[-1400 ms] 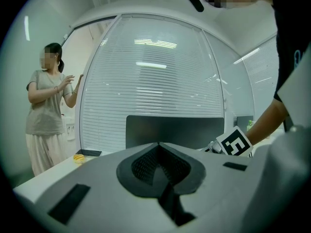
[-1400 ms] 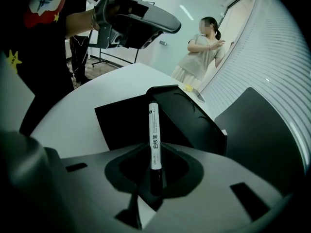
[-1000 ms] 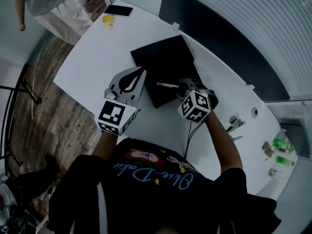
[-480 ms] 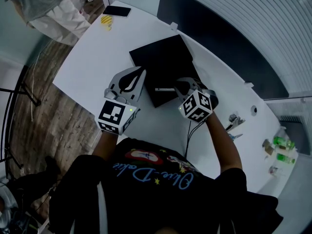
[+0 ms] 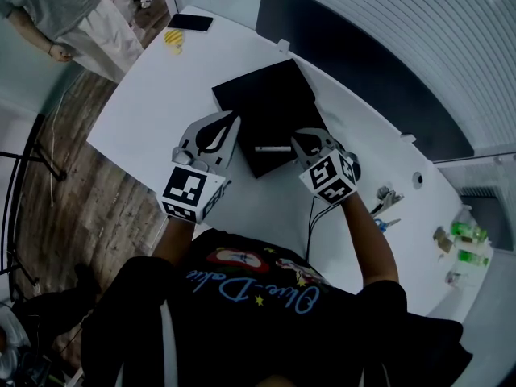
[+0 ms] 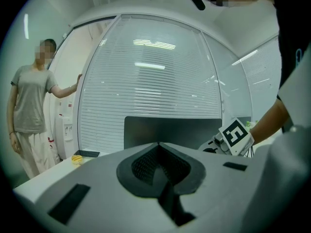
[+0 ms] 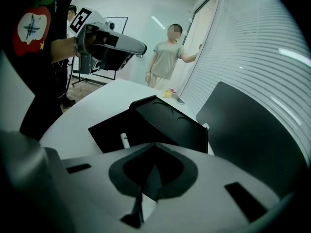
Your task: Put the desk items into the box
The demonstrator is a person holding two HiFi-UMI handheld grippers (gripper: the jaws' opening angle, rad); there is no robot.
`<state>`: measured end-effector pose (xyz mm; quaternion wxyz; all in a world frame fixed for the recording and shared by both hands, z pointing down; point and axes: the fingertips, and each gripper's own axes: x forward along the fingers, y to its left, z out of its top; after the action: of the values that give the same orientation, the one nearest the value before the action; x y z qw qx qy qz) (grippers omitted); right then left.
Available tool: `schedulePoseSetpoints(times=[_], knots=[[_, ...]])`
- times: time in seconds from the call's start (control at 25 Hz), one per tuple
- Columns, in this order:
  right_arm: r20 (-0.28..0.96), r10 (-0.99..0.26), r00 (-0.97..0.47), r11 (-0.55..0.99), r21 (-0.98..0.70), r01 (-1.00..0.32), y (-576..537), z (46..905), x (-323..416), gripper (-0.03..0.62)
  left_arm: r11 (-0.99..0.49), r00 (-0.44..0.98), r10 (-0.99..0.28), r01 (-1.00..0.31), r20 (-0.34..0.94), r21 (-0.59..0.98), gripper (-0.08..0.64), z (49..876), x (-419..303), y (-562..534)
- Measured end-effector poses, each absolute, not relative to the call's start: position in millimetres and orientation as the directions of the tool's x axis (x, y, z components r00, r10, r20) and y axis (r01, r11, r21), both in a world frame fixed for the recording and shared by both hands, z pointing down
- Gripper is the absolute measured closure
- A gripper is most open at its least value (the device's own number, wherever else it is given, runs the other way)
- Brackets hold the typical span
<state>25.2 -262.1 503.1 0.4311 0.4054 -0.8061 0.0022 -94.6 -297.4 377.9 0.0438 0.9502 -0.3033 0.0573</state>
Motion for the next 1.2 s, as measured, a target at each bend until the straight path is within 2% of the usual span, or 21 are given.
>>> schedulePoseSetpoints(times=[0.32,0.8,1.2], knots=[[0.637,-0.720,-0.276,0.590,0.352,-0.726,-263.4,481.1,27.1,0.583,-0.825,0.821,-0.554,-0.564,0.138,0.042,0.552,375.3,-94.5,-295.6],[0.523,-0.816,-0.244,0.420,0.248,-0.873,-258.2,447.3,42.4,0.583,-0.843,0.836,-0.531,-0.538,0.139,0.010,0.552,367.9,-93.8,-289.1],[0.448,-0.873,-0.192,0.296,0.173,-0.940,-243.8,421.6,62.1,0.583,-0.866,0.857,-0.496,-0.500,0.138,-0.001,0.552,361.6,-86.2,-279.4]])
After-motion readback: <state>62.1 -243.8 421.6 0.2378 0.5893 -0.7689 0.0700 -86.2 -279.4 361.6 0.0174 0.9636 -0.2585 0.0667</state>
